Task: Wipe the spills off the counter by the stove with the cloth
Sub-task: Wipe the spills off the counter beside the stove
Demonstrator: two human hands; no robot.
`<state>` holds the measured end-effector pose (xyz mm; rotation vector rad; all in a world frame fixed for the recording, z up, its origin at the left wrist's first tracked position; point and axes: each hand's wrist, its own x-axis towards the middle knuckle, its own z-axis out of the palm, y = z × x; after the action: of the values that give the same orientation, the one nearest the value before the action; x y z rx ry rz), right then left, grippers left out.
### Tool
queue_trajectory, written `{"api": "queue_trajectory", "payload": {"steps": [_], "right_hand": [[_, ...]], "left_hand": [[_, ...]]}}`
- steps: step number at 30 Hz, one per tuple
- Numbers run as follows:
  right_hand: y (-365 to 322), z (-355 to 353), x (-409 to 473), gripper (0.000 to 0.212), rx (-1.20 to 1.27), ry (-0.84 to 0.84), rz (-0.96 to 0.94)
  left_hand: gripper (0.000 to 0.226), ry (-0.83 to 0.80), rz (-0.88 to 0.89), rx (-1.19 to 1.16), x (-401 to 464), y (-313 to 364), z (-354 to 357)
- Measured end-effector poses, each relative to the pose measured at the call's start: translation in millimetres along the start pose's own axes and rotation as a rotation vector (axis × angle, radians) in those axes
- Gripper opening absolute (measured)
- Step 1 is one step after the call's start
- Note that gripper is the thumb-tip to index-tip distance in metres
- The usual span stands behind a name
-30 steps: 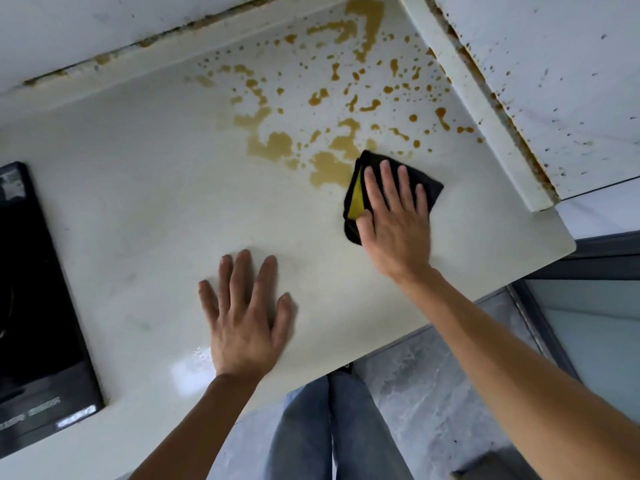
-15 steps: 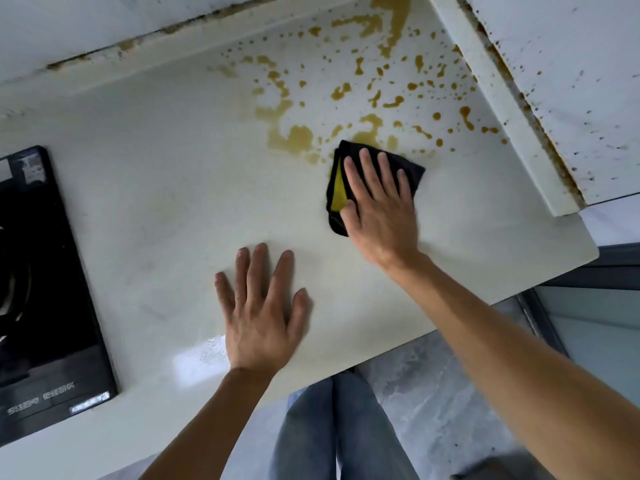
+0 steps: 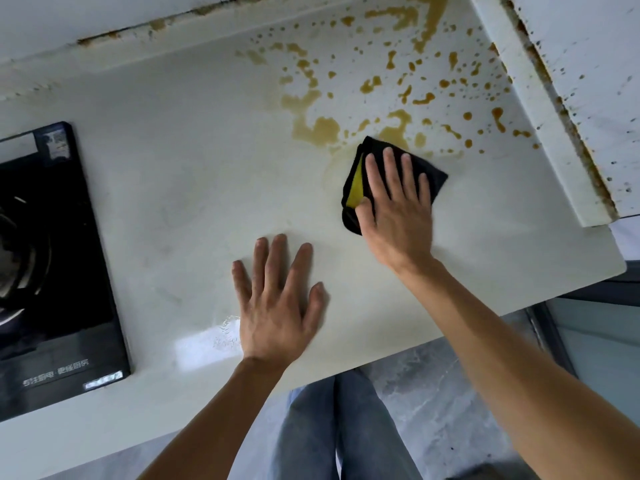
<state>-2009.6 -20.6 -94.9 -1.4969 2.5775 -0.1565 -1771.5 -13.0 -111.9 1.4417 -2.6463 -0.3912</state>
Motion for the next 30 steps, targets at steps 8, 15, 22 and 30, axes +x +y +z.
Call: {"api": "queue_trajectory", "payload": {"steps": [8,15,22,30], "right_hand": [[-17.5,1.1,-42.1,0.073,0.008,-0.153,-0.032],[4.2,-26.9,-48.8,0.039,0.246,0.047,-0.138],[11.6,-30.5,-51.7,0.042,0.153,-0.051,-0.235],[12.5,-29.9,-49.6,0.011,0.180,0.070,-0.246]], "left_hand": [[0.064,-0.011,0.005,-0.001,-0.8,-1.2,-1.4],[0.062,0.020,0.017,-0.007,-1.2,-4.0,4.2],[0.062,0.030,0.028,0.006,-1.2,-6.8,8.8],[0.062,0.034,0.040,0.006,-1.7,-9.7,11.9]]}}
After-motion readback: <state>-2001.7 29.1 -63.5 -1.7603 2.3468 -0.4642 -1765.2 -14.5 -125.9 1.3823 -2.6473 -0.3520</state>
